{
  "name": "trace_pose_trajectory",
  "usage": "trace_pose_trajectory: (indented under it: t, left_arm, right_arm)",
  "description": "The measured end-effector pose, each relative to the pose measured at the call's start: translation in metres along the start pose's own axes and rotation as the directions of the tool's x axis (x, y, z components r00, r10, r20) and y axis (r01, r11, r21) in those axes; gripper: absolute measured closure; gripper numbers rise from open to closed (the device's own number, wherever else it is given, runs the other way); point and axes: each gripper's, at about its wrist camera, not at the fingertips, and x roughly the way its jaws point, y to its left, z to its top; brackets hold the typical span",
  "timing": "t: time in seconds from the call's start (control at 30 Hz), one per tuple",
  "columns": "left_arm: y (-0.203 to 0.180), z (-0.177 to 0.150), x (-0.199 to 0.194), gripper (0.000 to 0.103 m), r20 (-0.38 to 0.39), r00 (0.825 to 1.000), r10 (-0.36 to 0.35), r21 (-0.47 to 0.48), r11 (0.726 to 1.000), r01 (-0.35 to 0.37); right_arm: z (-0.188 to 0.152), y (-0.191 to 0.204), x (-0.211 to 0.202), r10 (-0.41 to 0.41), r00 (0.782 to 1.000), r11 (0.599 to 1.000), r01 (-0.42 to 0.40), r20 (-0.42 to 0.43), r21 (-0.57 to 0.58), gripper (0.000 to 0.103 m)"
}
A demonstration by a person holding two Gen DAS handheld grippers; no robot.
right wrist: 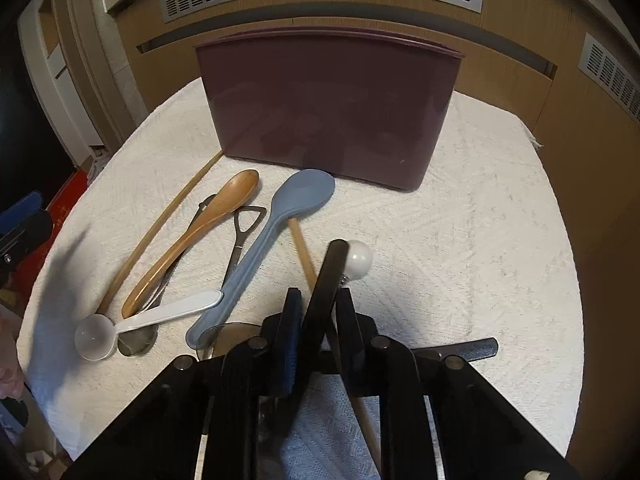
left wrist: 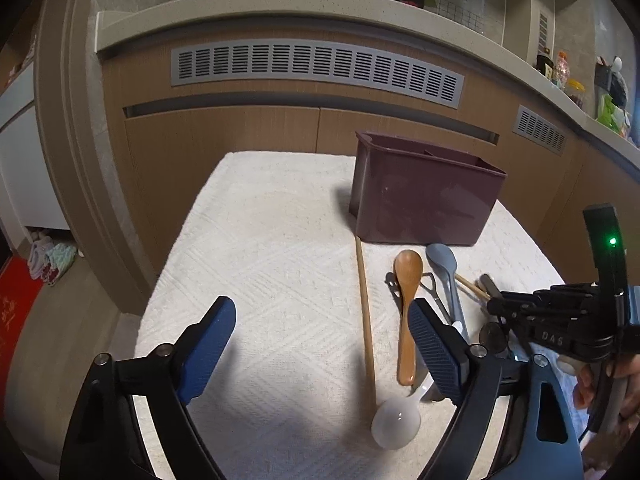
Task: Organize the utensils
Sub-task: 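Grasp the wooden spoon with the left tool while the right tool grasps a metal spoon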
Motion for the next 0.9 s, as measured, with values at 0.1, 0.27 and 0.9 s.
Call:
trace_pose_trajectory:
  t: [0.1, 0.27, 0.9]
  left_arm:
    - [-0.009, 0.003, 0.007, 0.022, -0.026, 0.999, -0.033, 0.018, 0.999, 0.034]
    - [-0.040, 0.017, 0.029, 0.037, -0.123, 0.979, -0.160, 0.079, 0.982, 0.170]
    - [-0.102, 0.042, 0.135, 0.072, -0.381, 0.923, -0.059, 0.241, 0.957, 0.160]
  right_arm:
    - [-0.004, -0.008, -0.012, 0.005, 1.000, 1.000, -0.005, 0.025, -0.003, 0.093]
    - [-0.009, -0.022, -0.033, 0.028, 0.998, 0.999, -0.029, 0.057, 0.021, 0.093]
    - [-0.019, -0.047, -0.045, 0.121, 0.984, 0.982, -0.138, 0.132, 0.129, 0.093]
